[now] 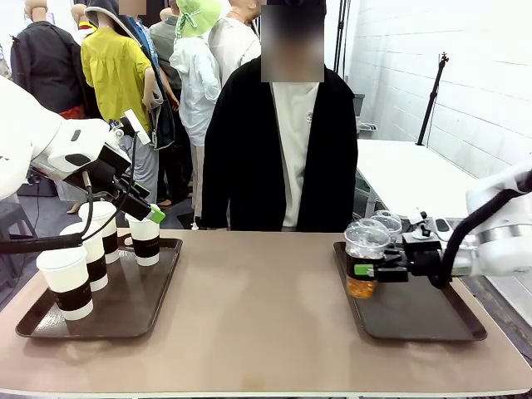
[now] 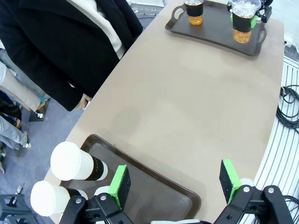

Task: Distribute the coffee onto the tray.
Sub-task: Pick up another iced Americano from the middle of the table and place it on the right Handle tray.

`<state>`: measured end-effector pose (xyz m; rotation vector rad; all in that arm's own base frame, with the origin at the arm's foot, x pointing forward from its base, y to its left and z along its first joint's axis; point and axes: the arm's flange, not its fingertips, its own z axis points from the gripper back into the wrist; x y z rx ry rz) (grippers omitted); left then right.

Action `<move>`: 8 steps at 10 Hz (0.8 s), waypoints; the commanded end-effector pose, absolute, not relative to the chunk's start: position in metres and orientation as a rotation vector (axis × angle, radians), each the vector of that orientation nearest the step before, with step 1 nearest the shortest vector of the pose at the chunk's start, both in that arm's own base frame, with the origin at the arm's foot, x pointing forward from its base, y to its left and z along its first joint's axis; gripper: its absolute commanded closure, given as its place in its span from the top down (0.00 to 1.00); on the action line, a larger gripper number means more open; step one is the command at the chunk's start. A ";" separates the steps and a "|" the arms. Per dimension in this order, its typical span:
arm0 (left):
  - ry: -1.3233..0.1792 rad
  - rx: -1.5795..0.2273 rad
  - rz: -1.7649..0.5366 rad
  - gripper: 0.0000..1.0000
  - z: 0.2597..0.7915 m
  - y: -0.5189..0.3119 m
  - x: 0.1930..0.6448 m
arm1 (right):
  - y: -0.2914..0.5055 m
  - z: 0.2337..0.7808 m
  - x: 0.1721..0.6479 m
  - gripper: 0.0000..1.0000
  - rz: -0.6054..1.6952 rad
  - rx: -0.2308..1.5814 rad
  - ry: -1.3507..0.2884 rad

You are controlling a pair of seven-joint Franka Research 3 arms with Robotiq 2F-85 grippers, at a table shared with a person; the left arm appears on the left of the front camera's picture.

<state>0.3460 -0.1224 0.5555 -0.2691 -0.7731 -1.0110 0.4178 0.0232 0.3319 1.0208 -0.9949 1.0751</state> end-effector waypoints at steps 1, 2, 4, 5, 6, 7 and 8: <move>-0.766 -0.274 -1.006 1.00 0.556 -0.122 0.347 | -0.004 0.330 0.412 0.63 1.094 1.002 -1.002; -0.766 -0.274 -1.006 1.00 0.556 -0.122 0.347 | -0.017 0.324 0.413 0.63 1.098 0.990 -1.000; -0.766 -0.274 -1.006 1.00 0.556 -0.122 0.347 | -0.038 0.310 0.420 0.63 1.094 0.963 -1.019; -0.766 -0.274 -1.006 1.00 0.556 -0.122 0.347 | -0.046 0.301 0.425 0.63 1.087 0.946 -1.034; -0.766 -0.274 -1.006 1.00 0.556 -0.122 0.347 | -0.051 0.290 0.432 0.63 1.060 0.926 -1.056; -0.766 -0.274 -1.006 1.00 0.556 -0.122 0.347 | -0.052 0.283 0.437 0.63 1.050 0.927 -1.073; -0.766 -0.274 -1.006 1.00 0.556 -0.122 0.347 | -0.054 0.276 0.443 0.63 1.039 0.925 -1.090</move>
